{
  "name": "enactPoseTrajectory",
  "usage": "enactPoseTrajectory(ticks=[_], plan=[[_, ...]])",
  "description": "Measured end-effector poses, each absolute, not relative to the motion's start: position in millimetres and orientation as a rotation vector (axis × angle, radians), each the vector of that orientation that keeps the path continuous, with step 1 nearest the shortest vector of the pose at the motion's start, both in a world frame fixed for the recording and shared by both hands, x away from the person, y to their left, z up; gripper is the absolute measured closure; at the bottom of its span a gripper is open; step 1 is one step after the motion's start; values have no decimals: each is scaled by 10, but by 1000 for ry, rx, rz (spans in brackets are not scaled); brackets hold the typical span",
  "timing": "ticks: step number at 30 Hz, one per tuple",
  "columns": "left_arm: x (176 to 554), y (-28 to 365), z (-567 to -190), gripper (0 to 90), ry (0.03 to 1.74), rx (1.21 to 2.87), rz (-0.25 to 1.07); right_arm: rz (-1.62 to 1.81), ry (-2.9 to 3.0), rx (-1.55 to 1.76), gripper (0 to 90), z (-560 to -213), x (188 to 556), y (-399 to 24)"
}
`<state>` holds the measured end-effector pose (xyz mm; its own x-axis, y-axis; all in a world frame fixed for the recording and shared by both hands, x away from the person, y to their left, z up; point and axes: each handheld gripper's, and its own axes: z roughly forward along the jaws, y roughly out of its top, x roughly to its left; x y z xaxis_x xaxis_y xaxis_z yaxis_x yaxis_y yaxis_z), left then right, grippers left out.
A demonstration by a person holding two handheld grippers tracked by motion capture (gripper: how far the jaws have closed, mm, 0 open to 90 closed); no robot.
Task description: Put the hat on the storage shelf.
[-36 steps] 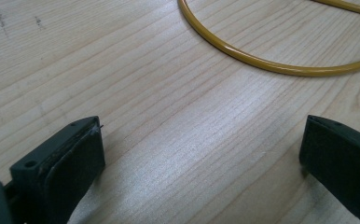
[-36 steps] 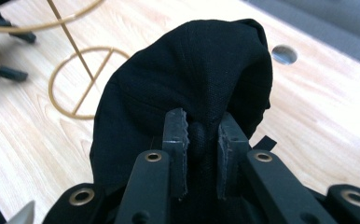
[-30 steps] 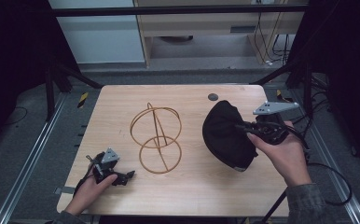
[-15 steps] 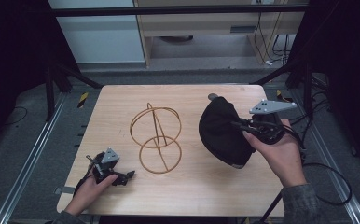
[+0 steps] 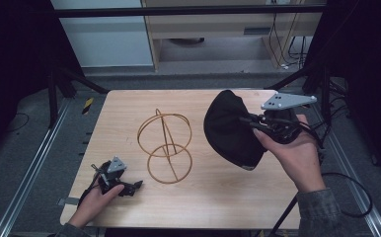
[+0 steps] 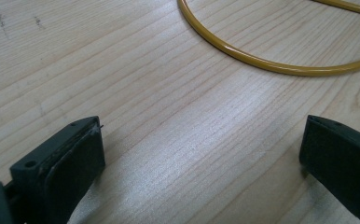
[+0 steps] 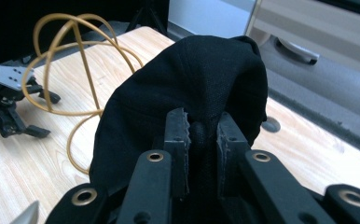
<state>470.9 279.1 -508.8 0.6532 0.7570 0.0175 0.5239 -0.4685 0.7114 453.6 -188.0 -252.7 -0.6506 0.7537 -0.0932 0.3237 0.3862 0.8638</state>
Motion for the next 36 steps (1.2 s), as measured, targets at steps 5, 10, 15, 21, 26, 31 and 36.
enactPoseTrajectory(ticks=[5, 10, 15, 21, 26, 31, 36], plan=[[4709, 2791, -5087, 0, 988, 2180, 435, 1182, 2165, 880, 783, -2391, 4517, -1785], [4712, 2791, -5087, 0, 986, 2181, 434, 1187, 2162, 862, 783, -2303, 4515, -1712], [4713, 2790, -5086, 0, 986, 2182, 433, 1179, 2170, 850, 783, -2273, 4547, -1636], [4713, 2790, -5086, 0, 986, 2183, 433, 1202, 2181, 826, 783, -2211, 4553, -1530], [4713, 2790, -5086, 0, 986, 2183, 433, 1211, 2192, 810, 783, -2173, 4557, -1461], [4713, 2790, -5086, 0, 986, 2183, 433, 1239, 2197, 804, 783, -2159, 4558, -1414], [4714, 2790, -5086, 0, 986, 2183, 432, 1241, 2211, 777, 783, -2104, 4577, -1324]])
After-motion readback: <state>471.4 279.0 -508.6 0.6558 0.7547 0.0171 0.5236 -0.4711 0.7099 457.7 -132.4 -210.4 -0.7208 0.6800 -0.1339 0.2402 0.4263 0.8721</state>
